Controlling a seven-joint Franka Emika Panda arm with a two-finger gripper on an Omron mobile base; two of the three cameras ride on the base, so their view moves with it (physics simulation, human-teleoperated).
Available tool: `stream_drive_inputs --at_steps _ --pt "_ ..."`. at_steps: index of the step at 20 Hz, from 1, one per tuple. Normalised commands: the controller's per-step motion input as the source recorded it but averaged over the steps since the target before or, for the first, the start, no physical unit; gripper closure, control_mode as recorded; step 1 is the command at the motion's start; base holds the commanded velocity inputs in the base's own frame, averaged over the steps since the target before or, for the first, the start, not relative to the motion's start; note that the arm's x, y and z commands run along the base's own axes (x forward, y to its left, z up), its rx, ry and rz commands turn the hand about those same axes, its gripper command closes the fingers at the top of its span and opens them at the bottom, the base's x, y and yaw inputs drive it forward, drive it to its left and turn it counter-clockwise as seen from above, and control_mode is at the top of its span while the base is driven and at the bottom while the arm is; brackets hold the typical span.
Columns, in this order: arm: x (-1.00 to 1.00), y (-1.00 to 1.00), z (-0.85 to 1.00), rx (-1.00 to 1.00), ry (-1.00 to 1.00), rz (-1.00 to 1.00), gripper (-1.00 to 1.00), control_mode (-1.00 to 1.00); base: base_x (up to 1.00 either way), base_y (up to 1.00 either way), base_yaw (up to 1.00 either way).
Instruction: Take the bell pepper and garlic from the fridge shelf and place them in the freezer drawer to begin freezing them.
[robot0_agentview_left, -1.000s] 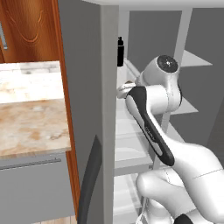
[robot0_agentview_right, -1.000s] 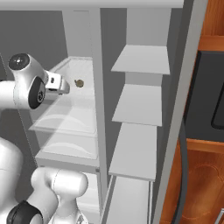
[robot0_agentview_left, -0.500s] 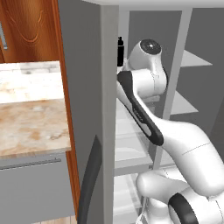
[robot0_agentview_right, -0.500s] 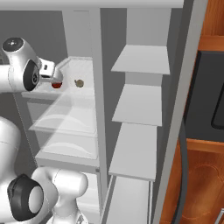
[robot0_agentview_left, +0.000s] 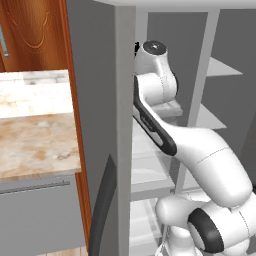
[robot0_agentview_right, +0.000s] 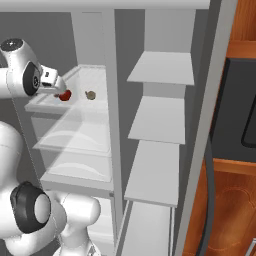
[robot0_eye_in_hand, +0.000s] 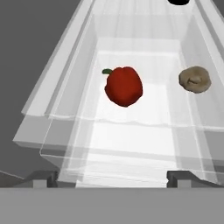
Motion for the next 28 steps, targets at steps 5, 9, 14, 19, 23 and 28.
stream_drive_inputs --at_steps 5,9,14,19,23,28 --pt "0.55 0.32 -0.41 0.0 0.04 0.0 -1.0 -1.0 0.0 0.0 0.0" --pt "0.72 0.09 -0.34 0.0 0.03 -0.01 -1.0 -1.0 0.0 0.0 0.0" --pt "0.69 -0.03 -0.36 0.0 0.05 -0.03 -1.0 -1.0 0.0 0.0 0.0" --pt "0.62 -0.01 -0.12 0.0 0.07 -0.03 -1.0 -1.0 0.0 0.0 0.0" --pt "0.56 0.0 -0.04 0.0 0.04 -0.02 -1.0 -1.0 0.0 0.0 0.0" --pt "0.25 -0.14 0.0 0.03 0.0 -0.02 -1.0 -1.0 0.0 0.0 0.0"
